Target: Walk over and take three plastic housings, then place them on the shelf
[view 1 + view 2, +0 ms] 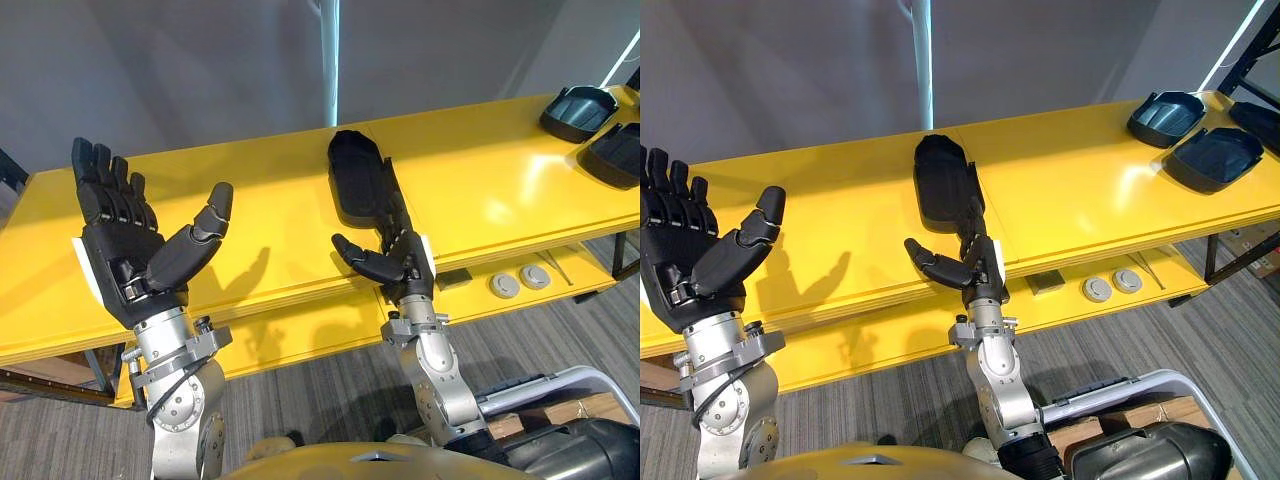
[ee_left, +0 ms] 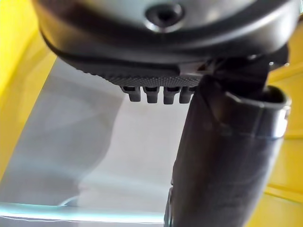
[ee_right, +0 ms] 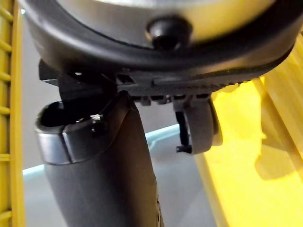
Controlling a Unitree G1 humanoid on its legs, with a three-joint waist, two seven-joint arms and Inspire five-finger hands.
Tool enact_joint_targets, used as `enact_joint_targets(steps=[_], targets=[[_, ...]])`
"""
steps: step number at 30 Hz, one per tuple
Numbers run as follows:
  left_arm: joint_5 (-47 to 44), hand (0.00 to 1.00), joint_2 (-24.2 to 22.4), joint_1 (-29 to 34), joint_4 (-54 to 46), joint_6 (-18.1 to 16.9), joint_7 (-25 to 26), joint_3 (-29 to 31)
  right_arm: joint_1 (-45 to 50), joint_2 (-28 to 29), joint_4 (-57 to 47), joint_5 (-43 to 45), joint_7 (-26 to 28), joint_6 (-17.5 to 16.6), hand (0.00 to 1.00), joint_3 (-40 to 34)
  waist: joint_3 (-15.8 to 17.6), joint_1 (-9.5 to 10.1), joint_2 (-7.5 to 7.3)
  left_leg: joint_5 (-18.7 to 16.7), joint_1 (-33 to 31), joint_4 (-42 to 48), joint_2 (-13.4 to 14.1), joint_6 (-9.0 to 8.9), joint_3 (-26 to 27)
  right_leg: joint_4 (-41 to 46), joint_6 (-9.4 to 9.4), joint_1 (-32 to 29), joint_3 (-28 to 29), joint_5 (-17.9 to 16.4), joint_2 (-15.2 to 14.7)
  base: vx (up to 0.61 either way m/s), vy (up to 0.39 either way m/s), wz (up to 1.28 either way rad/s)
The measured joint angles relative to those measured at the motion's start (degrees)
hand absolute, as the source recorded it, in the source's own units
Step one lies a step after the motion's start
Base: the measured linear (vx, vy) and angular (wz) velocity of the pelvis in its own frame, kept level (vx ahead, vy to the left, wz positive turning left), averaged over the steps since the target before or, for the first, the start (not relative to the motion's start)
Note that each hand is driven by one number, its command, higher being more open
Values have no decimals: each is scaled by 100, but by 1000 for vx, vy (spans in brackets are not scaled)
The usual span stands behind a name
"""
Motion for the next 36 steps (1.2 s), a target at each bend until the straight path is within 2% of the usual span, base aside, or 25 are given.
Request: enact_joint_targets(steps=[12, 28, 33, 36], targets=[[-21, 100, 2, 0, 64, 0, -133, 7, -406, 90, 524, -232, -469, -15, 100, -255, -13, 126, -24, 5, 88, -10, -5, 4, -27, -93, 7, 153, -50, 33, 6, 3, 2, 1], [-52, 100, 2, -1, 124, -4, -377, 68, -577, 154, 641, -415, -540, -20, 100, -404, -12, 126, -66, 10, 95, -27, -11, 10, -72, -99, 8, 165, -59, 35, 6, 0, 0, 0], [-68, 100, -7, -5, 123, -20, -448, 221, -110, 247, -829, -166, -20, -43, 100, -303, -5, 119, -94, -12, 180, -103, 9, -3, 105, -152, 16, 157, 118, 56, 39, 5, 15, -14], [-330, 100, 1, -78, 122, -22, -673, 260, -44, 209, -1412, -158, 412, -285, 100, -364, -64, 94, -200, -86, 201, -64, 32, -2, 254, -190, 17, 150, 254, 76, 66, 9, 20, -26]])
